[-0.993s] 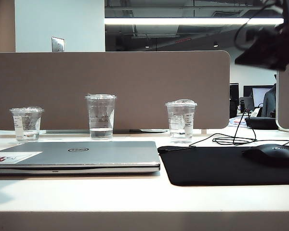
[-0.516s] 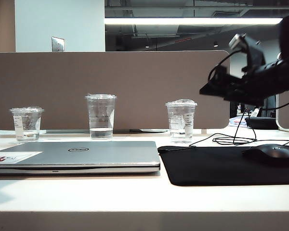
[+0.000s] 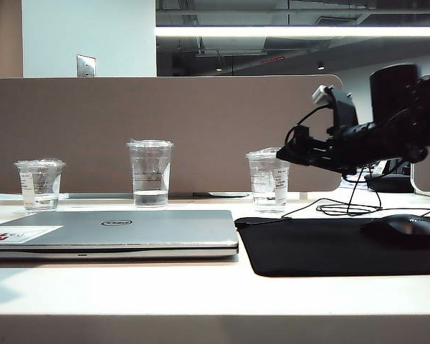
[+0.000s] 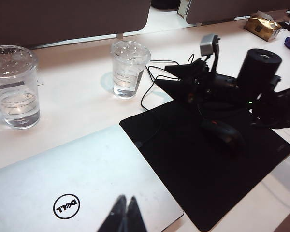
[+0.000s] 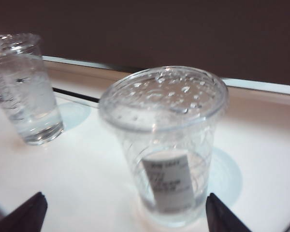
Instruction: Pick up the coffee cup on the right and place it on the right side of the laptop.
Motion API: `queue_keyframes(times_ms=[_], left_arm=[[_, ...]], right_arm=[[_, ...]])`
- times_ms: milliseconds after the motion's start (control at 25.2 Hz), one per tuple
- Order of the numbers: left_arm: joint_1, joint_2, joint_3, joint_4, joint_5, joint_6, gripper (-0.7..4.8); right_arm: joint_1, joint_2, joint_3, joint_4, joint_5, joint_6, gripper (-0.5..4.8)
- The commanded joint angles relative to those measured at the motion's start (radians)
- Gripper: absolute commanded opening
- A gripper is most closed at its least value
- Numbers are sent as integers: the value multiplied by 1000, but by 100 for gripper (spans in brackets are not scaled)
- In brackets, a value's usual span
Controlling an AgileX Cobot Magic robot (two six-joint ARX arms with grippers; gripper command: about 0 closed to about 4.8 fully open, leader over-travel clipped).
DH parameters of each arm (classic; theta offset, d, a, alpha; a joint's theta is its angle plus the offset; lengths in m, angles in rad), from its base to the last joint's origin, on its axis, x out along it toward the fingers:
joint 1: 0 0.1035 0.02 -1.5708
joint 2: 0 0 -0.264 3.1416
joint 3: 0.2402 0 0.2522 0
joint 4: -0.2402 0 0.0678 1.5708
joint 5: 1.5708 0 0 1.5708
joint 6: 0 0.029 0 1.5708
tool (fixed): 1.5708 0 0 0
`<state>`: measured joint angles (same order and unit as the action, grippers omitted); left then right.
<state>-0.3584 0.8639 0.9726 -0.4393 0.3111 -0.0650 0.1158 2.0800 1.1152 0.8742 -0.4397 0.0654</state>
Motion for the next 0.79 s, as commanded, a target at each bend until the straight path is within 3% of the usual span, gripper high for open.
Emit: queue_keyframes(times_ms=[40, 795], left_arm=[[1, -2, 4, 18, 1, -22, -6], [1, 5, 4, 22, 0, -21, -6]], right_arm=[[7, 61, 80, 19, -8, 1, 479], [14, 281, 366, -73, -7, -18, 479]])
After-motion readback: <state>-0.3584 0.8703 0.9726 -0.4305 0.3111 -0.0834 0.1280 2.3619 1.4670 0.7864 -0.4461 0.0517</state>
